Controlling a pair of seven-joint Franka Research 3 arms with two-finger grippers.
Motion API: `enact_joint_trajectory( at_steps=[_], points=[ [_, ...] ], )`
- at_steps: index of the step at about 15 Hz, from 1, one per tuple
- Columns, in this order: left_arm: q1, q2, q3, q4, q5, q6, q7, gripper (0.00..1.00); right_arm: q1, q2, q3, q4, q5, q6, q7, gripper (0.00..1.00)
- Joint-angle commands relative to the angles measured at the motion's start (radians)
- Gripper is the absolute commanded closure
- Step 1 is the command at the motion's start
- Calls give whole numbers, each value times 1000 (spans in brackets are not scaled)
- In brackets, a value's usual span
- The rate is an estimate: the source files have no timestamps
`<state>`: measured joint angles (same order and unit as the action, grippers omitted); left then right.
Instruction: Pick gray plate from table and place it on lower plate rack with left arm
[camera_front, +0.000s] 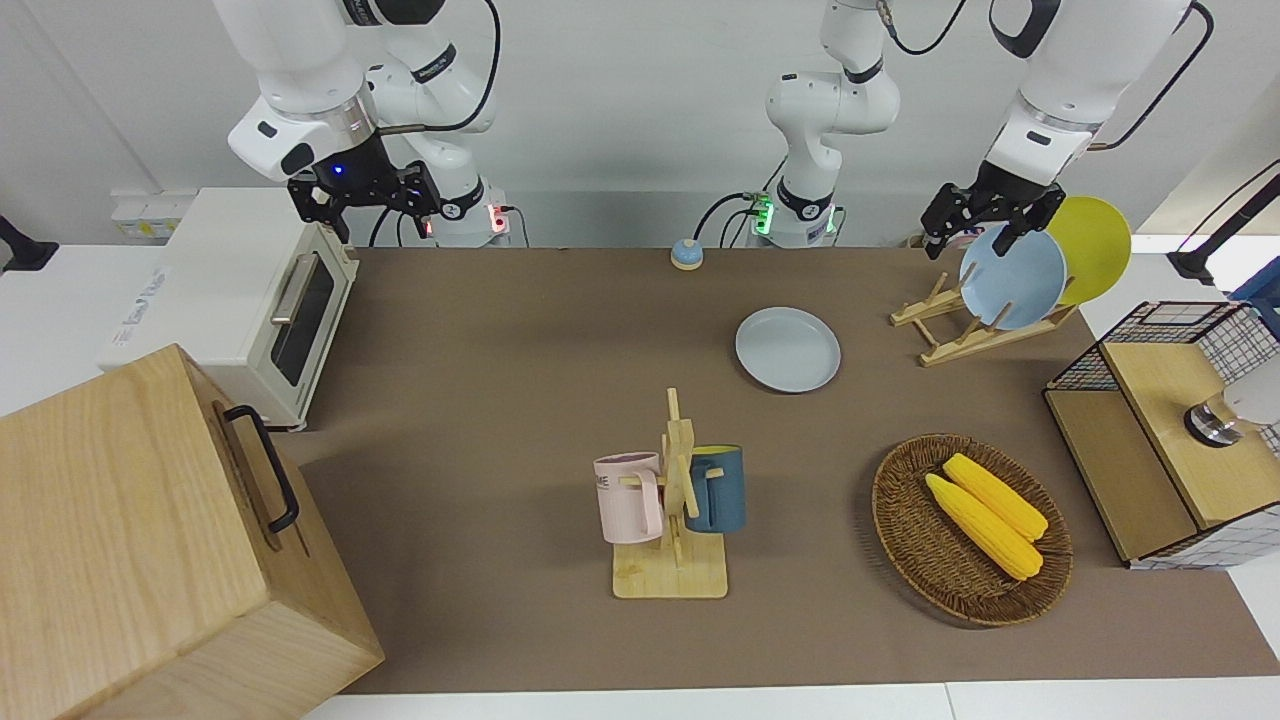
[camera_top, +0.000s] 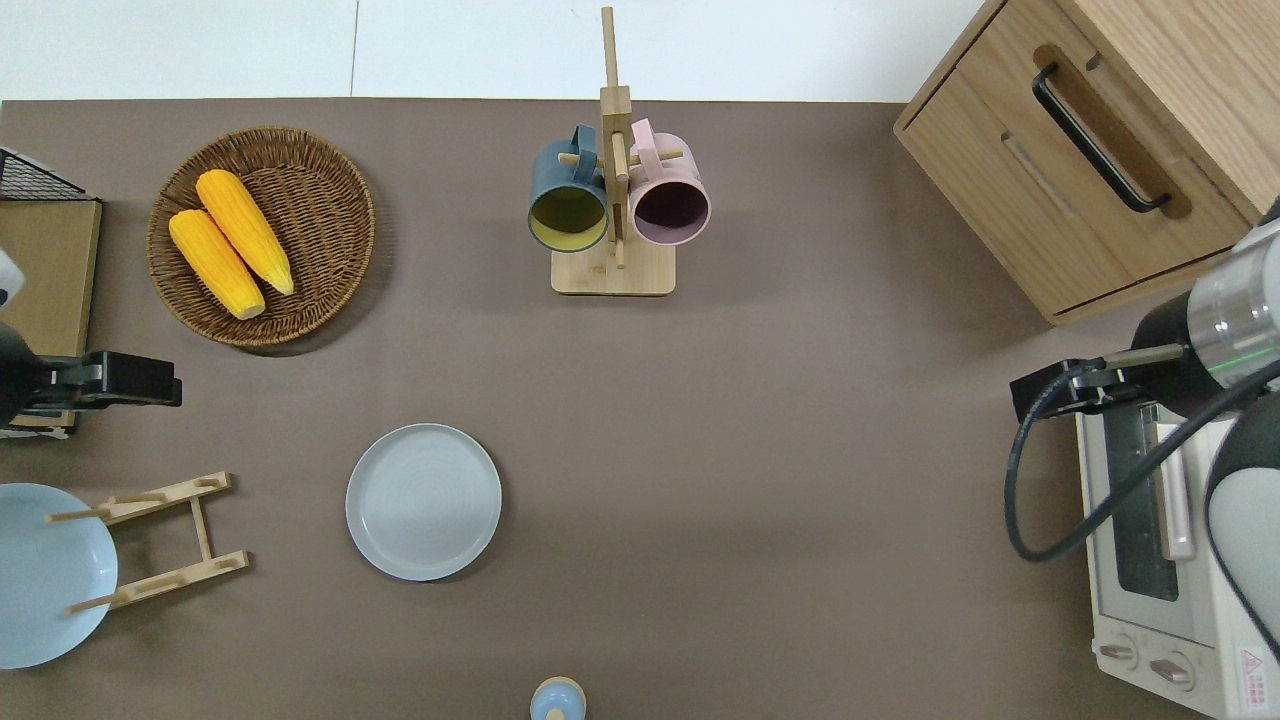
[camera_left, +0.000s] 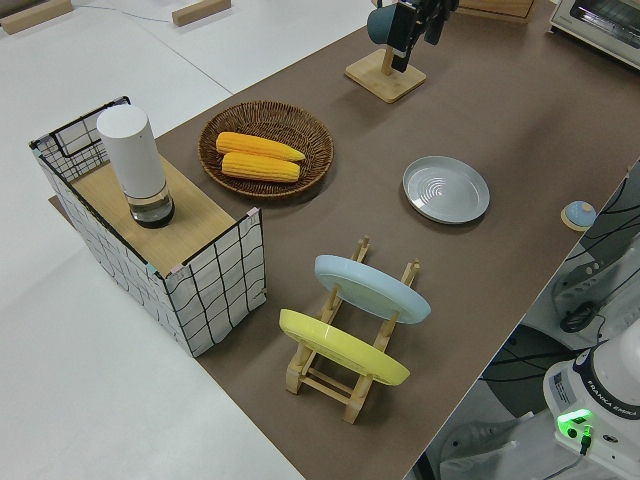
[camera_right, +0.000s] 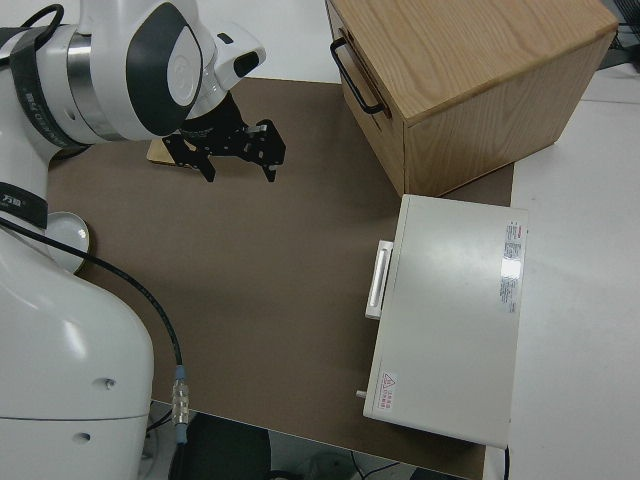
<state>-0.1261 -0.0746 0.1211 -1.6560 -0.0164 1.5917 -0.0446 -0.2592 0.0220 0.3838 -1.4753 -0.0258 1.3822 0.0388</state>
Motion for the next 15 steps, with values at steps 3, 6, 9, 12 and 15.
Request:
enact_joint_trajectory(
  at_steps=[3, 6, 9, 12, 15],
  points=[
    [-12, 4, -12, -4, 24, -21, -23, 7, -23, -2, 21, 7, -5, -12, 12, 17],
    [-12, 3, -12, -11, 23, -21, -23, 7, -23, -2, 20, 7, -6, -12, 12, 17],
    [-12, 3, -12, -25, 21, -18, -24, 7, -23, -2, 20, 7, -5, -11, 12, 17],
    [-13, -22, -12, -96, 13, 22, -24, 7, -23, -2, 20, 7, -5, -11, 12, 17],
    [-15, -63, -14, -226, -6, 130, -32, 7, -23, -2, 20, 6, -5, -12, 12, 17]
  ],
)
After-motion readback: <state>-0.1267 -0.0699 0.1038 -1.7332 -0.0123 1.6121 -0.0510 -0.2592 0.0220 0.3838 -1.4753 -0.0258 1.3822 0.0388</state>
